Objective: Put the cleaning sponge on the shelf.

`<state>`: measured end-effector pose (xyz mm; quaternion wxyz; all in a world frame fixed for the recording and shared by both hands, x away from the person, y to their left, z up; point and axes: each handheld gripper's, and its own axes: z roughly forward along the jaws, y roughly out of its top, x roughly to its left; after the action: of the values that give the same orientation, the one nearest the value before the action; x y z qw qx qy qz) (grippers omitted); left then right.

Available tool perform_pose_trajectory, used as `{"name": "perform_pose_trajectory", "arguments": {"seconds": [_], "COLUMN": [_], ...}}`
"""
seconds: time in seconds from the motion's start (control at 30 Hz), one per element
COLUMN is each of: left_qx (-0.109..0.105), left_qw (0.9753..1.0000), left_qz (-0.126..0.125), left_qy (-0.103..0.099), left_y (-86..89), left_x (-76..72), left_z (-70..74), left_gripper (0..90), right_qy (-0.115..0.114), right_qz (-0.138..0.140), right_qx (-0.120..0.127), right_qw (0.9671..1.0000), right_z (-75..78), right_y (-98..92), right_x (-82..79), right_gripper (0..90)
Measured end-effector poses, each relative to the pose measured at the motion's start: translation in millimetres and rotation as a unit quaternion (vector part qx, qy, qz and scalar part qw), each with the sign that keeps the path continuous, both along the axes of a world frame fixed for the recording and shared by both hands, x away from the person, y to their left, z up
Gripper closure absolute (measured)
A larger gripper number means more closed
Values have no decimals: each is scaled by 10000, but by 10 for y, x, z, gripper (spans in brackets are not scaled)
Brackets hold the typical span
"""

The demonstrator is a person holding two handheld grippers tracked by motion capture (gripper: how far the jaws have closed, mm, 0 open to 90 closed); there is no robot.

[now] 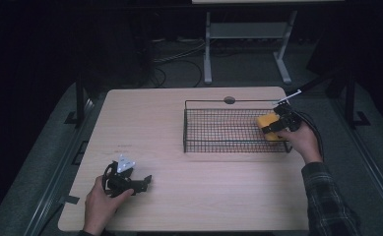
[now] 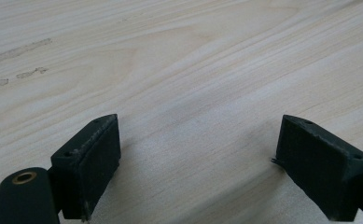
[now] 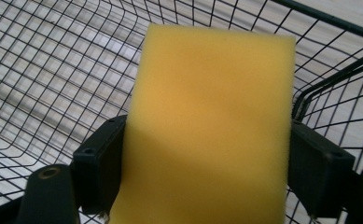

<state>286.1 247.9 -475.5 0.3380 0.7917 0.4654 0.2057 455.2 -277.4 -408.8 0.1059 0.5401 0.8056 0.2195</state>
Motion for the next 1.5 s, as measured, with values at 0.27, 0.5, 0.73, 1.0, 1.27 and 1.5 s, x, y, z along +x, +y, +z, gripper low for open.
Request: {"name": "perform_pose_trajectory", "arguments": {"seconds": [0.27,0.5,0.73,1.0,1.27,1.5], "left_qx": [1,0,1,0,0,1], "left_qw": [10000,10000,10000,10000,10000,10000], "left_qz": [0,0,1,1,1,-1], "left_qy": [0,0,0,0,0,1], "left_y": [0,0,0,0,0,0], "left_x": [0,0,0,0,0,0], "left_z": [0,0,0,0,0,0], "left_gripper": [128,129,128,128,128,128], "right_qy": [78,105,147,173,155,52], "right_qz": [-49,-61,-46,-33,-30,-40], "right_qx": [15,28,11,-45,-23,41], "right_qw": [10000,9999,9999,9998,9999,10000], "right_z": [-48,-48,-54,-58,-46,24], "right_y": [-13,-8,5,20,19,5], "right_x": [-8,-6,-2,-7,-12,-45], "right_gripper": [212,207,190,180,170,170]}}
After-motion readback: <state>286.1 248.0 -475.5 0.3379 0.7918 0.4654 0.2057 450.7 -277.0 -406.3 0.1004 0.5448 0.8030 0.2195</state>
